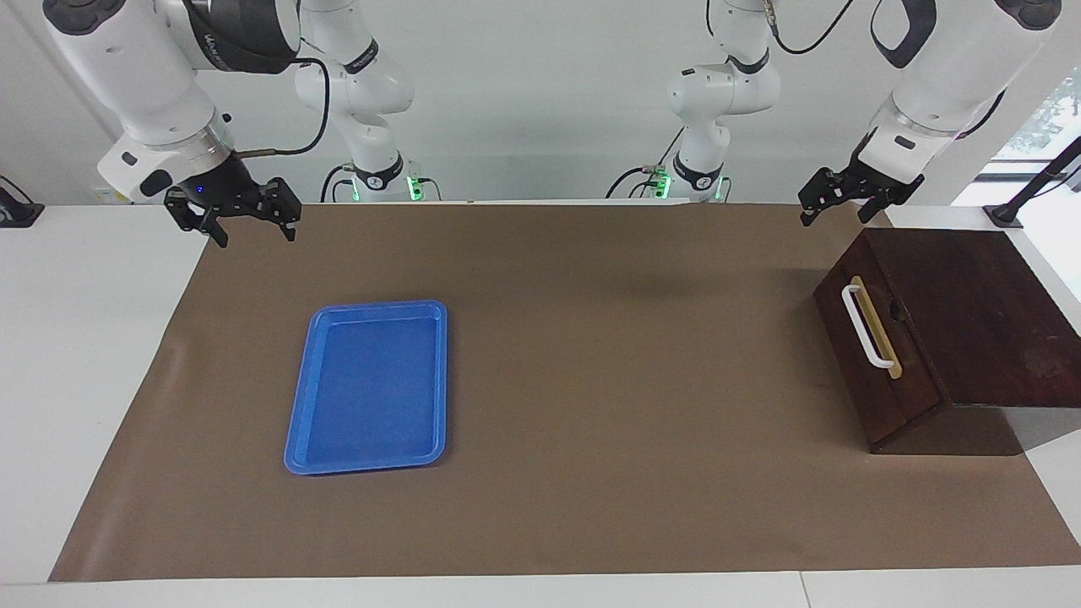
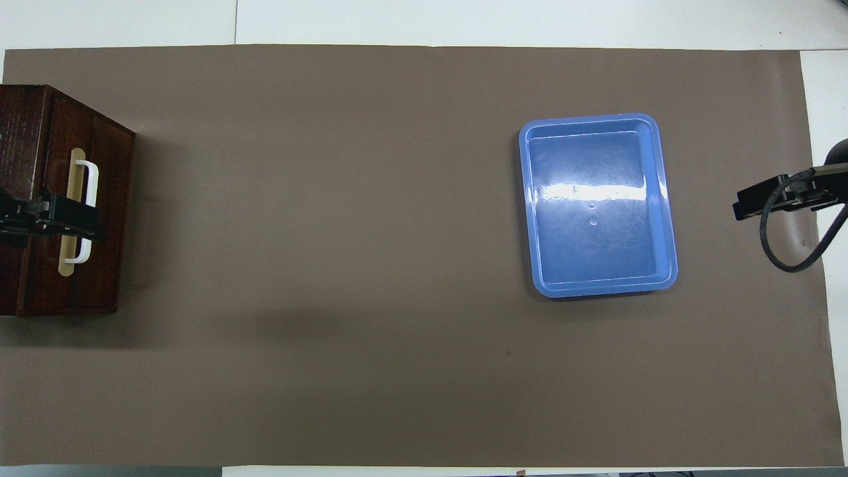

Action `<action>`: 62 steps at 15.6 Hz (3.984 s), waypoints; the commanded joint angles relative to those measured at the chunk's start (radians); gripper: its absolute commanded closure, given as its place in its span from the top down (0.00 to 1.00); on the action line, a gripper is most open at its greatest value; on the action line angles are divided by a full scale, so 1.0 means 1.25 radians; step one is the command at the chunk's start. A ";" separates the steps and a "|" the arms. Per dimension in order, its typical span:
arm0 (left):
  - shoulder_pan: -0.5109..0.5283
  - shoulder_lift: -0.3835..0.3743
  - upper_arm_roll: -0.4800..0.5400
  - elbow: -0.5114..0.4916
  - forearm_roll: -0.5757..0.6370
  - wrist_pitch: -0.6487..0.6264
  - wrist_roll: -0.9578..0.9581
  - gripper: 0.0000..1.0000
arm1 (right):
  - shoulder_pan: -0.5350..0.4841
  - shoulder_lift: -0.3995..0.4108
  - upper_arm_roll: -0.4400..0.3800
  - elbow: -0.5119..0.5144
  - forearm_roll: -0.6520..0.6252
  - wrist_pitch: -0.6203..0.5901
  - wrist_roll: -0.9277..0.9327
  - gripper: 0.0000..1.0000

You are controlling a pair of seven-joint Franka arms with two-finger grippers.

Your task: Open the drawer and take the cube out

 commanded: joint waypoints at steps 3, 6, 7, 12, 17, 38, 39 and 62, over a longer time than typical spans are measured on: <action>-0.025 -0.017 0.018 -0.023 -0.005 0.036 0.012 1.00 | -0.012 -0.011 0.012 -0.006 -0.012 -0.010 0.008 1.00; -0.055 -0.013 0.009 -0.046 0.068 0.122 0.008 1.00 | -0.012 -0.011 0.012 -0.006 -0.012 -0.010 0.008 1.00; -0.079 -0.003 0.009 -0.061 0.126 0.155 0.008 1.00 | -0.012 -0.011 0.012 -0.006 -0.012 -0.010 0.008 1.00; -0.095 0.038 0.009 -0.181 0.234 0.344 -0.001 1.00 | -0.012 -0.011 0.012 -0.006 -0.010 -0.010 0.008 1.00; -0.067 0.097 0.009 -0.264 0.369 0.511 -0.019 1.00 | -0.012 -0.011 0.012 -0.006 -0.012 -0.010 0.008 1.00; -0.268 0.108 0.001 -0.354 0.313 0.624 -0.283 1.00 | -0.012 -0.011 0.012 -0.006 -0.012 -0.010 0.008 1.00; -0.273 0.108 0.001 -0.355 0.313 0.622 -0.283 1.00 | -0.012 -0.011 0.012 -0.006 -0.010 -0.010 0.008 1.00; -0.010 0.031 0.011 -0.334 0.023 0.521 -1.050 1.00 | -0.005 -0.033 0.017 -0.016 -0.012 -0.035 0.011 1.00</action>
